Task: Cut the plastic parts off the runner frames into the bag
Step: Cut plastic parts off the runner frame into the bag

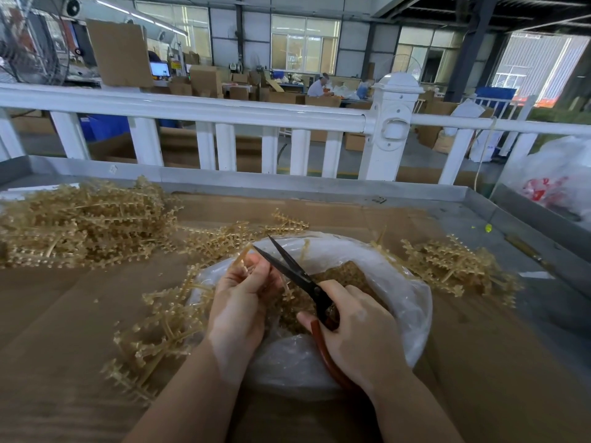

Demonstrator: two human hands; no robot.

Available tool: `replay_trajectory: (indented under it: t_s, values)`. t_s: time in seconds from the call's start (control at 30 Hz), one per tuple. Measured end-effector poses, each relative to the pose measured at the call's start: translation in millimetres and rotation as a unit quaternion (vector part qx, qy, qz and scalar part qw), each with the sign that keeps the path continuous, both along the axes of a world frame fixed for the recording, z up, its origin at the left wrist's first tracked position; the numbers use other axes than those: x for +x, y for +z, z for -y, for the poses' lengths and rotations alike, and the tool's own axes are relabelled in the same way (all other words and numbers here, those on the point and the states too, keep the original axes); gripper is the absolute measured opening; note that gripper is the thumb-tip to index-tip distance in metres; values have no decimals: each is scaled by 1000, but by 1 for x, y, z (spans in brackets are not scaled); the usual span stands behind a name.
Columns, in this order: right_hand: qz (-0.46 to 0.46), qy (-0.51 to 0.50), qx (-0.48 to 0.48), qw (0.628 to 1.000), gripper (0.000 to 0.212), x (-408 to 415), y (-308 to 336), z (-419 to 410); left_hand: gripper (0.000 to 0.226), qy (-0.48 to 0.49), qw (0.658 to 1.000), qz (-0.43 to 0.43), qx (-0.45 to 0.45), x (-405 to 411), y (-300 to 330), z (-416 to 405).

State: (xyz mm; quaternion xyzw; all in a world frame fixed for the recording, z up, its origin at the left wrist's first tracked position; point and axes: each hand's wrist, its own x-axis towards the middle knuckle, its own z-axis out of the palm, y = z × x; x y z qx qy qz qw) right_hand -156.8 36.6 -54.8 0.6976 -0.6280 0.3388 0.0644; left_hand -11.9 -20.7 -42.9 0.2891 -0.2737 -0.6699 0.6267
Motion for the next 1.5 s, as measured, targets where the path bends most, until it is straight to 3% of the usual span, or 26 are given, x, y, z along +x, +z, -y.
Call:
replay_trajectory:
  t_s: [0.17, 0.3, 0.53, 0.83, 1.4, 1.5]
  values:
    - [3, 4, -8, 1000, 38, 0, 0, 0, 9, -27, 999, 1, 30, -2, -2, 1]
    - [10, 15, -7, 1000, 36, -1, 0, 0, 15, -58, 998, 22, 4, -2, -2, 1]
    - [3, 21, -26, 999, 30, 0, 1, 1, 5, -84, 996, 31, -21, -1, -3, 2]
    - [2, 24, 10, 1000, 25, -2, 1, 3, 9, -71, 997, 30, 3, -3, -2, 0]
    - [-4, 19, -13, 1000, 28, -2, 1, 0, 17, -68, 996, 56, 16, -3, 0, -2]
    - [-7, 23, -5, 1000, 29, -1, 2, 0, 5, -84, 995, 54, -6, -2, 1, -3]
